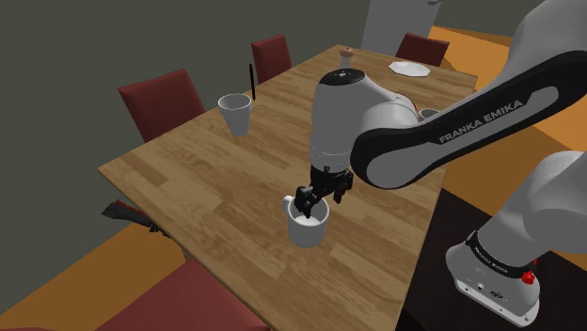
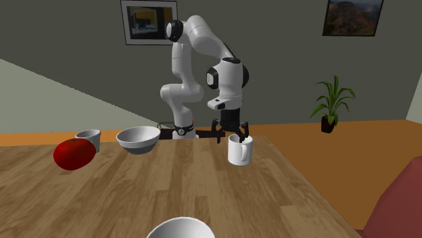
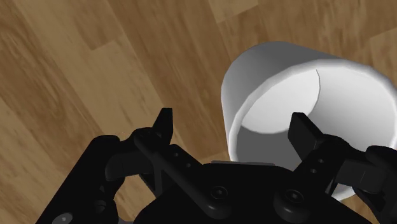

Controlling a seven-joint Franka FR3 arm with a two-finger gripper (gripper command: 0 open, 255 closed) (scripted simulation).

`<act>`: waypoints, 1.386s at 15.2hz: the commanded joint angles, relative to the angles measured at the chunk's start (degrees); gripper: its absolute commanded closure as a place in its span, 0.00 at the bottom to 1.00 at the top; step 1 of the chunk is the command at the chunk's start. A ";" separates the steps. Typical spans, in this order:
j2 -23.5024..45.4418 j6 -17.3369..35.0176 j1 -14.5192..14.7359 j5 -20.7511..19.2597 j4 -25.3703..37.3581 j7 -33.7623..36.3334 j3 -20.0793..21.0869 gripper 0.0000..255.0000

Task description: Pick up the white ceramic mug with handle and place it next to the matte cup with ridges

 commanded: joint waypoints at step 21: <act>-3.81 -6.01 0.40 1.67 2.57 -1.35 -1.09 1.00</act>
